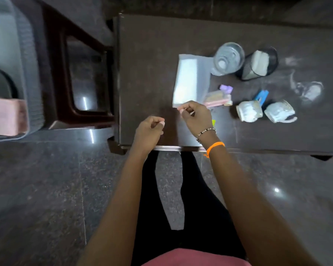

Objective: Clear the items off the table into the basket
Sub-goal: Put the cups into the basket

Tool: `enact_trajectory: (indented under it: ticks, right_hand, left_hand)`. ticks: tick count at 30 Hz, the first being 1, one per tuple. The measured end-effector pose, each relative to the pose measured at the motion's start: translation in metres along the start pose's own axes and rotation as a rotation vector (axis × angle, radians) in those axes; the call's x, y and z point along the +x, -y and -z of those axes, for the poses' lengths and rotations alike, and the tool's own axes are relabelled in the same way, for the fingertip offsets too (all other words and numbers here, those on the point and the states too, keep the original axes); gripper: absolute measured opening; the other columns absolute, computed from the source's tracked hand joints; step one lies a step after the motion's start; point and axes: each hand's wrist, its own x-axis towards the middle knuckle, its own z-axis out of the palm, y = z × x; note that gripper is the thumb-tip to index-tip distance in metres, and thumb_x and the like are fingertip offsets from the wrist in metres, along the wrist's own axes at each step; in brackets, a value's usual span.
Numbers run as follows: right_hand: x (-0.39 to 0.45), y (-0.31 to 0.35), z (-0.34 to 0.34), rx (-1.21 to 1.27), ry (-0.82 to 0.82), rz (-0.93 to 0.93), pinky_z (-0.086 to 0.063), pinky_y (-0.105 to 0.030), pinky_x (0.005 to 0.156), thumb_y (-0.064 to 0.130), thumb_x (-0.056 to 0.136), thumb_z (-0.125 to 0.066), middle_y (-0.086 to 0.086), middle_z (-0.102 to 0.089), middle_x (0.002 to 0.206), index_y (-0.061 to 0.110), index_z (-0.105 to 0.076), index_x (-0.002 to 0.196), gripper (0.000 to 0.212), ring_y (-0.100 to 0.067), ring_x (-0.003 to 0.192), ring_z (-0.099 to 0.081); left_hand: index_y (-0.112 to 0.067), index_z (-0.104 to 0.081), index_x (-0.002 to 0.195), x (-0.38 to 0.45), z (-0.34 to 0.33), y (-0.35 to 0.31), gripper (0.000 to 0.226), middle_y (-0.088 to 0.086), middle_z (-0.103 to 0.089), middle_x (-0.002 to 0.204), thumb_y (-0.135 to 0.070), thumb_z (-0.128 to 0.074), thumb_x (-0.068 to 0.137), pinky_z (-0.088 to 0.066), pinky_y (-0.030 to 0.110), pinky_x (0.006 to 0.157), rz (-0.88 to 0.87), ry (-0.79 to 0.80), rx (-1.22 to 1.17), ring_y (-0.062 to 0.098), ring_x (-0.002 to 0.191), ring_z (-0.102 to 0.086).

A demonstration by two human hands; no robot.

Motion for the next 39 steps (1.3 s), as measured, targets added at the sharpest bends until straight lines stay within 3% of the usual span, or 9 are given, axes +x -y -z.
enact_trajectory:
  ticks: [4, 7, 11, 16, 21, 31, 34, 37, 39]
  right_hand:
    - [-0.001, -0.058, 0.060, 0.076, -0.164, -0.116, -0.035, 0.000, 0.057, -0.003, 0.083, -0.052, -0.013, -0.069, 0.086, 0.000, -0.069, 0.091, 0.019, 0.003, 0.057, -0.048]
    - [0.000, -0.093, 0.092, 0.104, -0.260, -0.193, -0.039, -0.018, 0.062, -0.002, 0.083, -0.051, -0.020, -0.071, 0.091, 0.002, -0.069, 0.091, 0.020, -0.014, 0.062, -0.052]
    - [0.007, -0.126, 0.118, 0.105, -0.499, -0.262, -0.040, -0.022, 0.066, 0.003, 0.083, -0.052, -0.018, -0.067, 0.088, 0.005, -0.067, 0.093, 0.018, -0.029, 0.073, -0.057]
    - [0.021, -0.145, 0.128, 0.280, -0.543, -0.454, -0.038, -0.032, 0.080, 0.013, 0.087, -0.054, 0.002, -0.051, 0.064, 0.004, -0.050, 0.113, 0.027, -0.033, 0.088, -0.061]
    - [0.035, -0.155, 0.135, 0.319, -0.508, -0.512, -0.043, -0.035, 0.078, 0.018, 0.085, -0.057, -0.019, -0.064, 0.106, 0.009, -0.038, 0.123, 0.044, -0.040, 0.097, -0.059]
    - [0.058, -0.166, 0.155, 0.176, -0.353, -0.414, -0.040, -0.026, 0.071, 0.024, 0.074, -0.072, -0.004, -0.058, 0.094, 0.016, -0.047, 0.109, 0.043, -0.021, 0.080, -0.049]
    - [0.058, -0.166, 0.155, 0.062, -0.255, -0.402, -0.037, -0.023, 0.071, 0.026, 0.075, -0.072, -0.002, -0.053, 0.086, 0.009, -0.056, 0.100, 0.034, -0.019, 0.078, -0.047]
    - [0.052, -0.161, 0.151, 0.033, -0.241, -0.410, -0.039, -0.024, 0.073, 0.025, 0.079, -0.068, -0.008, -0.057, 0.085, 0.019, -0.047, 0.066, 0.026, -0.022, 0.079, -0.048]
    - [0.046, -0.153, 0.148, 0.008, -0.257, -0.386, -0.033, -0.023, 0.066, 0.024, 0.081, -0.066, -0.014, -0.066, 0.094, 0.016, -0.053, 0.073, 0.018, -0.028, 0.087, -0.057]
  left_hand:
    - [-0.015, -0.063, 0.095, 0.001, -0.068, -0.019, 0.014, 0.004, -0.064, 0.092, -0.013, -0.050, 0.092, -0.047, 0.030, 0.082, -0.040, 0.102, 0.144, 0.014, 0.072, -0.062]
    - [-0.007, -0.063, 0.101, 0.004, -0.113, -0.033, 0.018, 0.013, -0.063, 0.105, -0.008, -0.051, 0.088, -0.045, 0.035, 0.089, -0.271, 0.010, 0.487, 0.028, 0.097, -0.060]
    - [-0.004, -0.047, 0.123, 0.017, -0.163, -0.055, 0.041, 0.015, -0.043, 0.131, 0.003, -0.049, 0.083, -0.044, 0.046, 0.091, -0.549, 0.013, 0.902, 0.034, 0.112, -0.048]
    - [-0.005, -0.019, 0.144, 0.042, -0.198, -0.075, 0.072, 0.013, -0.019, 0.153, 0.009, -0.051, 0.081, -0.039, 0.041, 0.105, -0.557, 0.036, 1.101, 0.030, 0.139, -0.024]
    - [0.002, -0.020, 0.142, 0.064, -0.209, -0.085, 0.053, 0.022, -0.029, 0.147, 0.003, -0.038, 0.092, -0.031, 0.043, 0.108, -0.511, -0.008, 1.304, 0.038, 0.138, -0.026]
    - [0.001, -0.032, 0.131, 0.071, -0.220, -0.081, 0.042, 0.021, -0.046, 0.128, 0.006, -0.040, 0.090, -0.044, 0.042, 0.089, -0.557, -0.050, 1.396, 0.037, 0.116, -0.048]
    - [0.000, -0.030, 0.134, 0.063, -0.219, -0.077, 0.050, 0.019, -0.044, 0.131, 0.003, -0.047, 0.088, -0.043, 0.041, 0.091, -0.529, -0.030, 1.273, 0.035, 0.117, -0.047]
    - [-0.002, -0.034, 0.130, 0.051, -0.211, -0.076, 0.044, 0.018, -0.047, 0.129, -0.001, -0.047, 0.088, -0.040, 0.043, 0.089, -0.469, -0.027, 0.955, 0.036, 0.116, -0.049]
    - [-0.002, -0.036, 0.124, 0.043, -0.202, -0.076, 0.037, 0.020, -0.053, 0.124, -0.005, -0.048, 0.089, -0.040, 0.042, 0.084, -0.428, -0.064, 0.743, 0.038, 0.112, -0.052]
